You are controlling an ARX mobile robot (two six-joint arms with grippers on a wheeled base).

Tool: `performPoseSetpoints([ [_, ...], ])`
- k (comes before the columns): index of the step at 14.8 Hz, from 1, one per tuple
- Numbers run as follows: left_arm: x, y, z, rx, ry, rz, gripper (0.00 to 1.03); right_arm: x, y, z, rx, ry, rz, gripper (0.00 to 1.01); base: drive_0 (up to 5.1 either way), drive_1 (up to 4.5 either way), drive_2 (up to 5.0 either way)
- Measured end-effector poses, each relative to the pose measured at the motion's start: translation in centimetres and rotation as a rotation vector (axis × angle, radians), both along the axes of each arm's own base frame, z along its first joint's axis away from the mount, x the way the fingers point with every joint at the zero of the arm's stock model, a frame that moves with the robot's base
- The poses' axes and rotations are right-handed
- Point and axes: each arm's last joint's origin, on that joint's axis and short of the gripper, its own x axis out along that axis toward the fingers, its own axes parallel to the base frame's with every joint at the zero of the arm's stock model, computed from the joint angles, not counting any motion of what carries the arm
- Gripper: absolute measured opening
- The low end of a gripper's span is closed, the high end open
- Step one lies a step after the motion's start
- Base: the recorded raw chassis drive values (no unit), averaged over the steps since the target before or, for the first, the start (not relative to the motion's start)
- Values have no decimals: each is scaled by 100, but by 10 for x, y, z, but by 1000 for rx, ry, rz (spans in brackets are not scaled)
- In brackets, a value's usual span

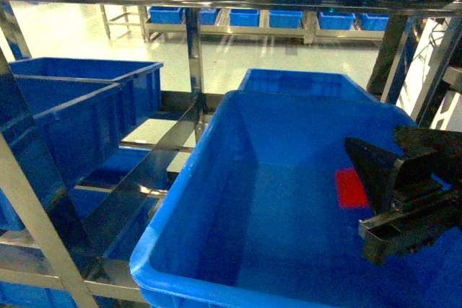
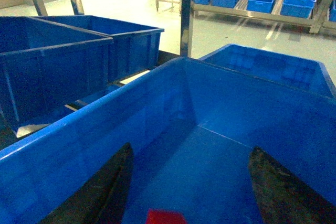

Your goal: Pick red block from blue box to shelf

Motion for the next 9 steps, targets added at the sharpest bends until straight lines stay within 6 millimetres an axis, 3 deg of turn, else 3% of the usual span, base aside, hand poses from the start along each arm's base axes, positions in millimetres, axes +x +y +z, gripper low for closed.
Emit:
performPoseSetpoints([
  [3,0,0,0,0,0,0,98,-44,-16,7,4,30,-8,95,0,0,0],
  [5,0,0,0,0,0,0,98,-76,-36,12,10,71,-58,98,0,0,0],
  [7,0,0,0,0,0,0,98,-103,-61,35,7,-29,-178,98,0,0,0],
  [8,0,0,0,0,0,0,98,-118,-73,43,-7,-111,-248,98,0,0,0],
  [9,0,0,0,0,0,0,98,-135,-87,71,4,-459,-410,98,0,0,0],
])
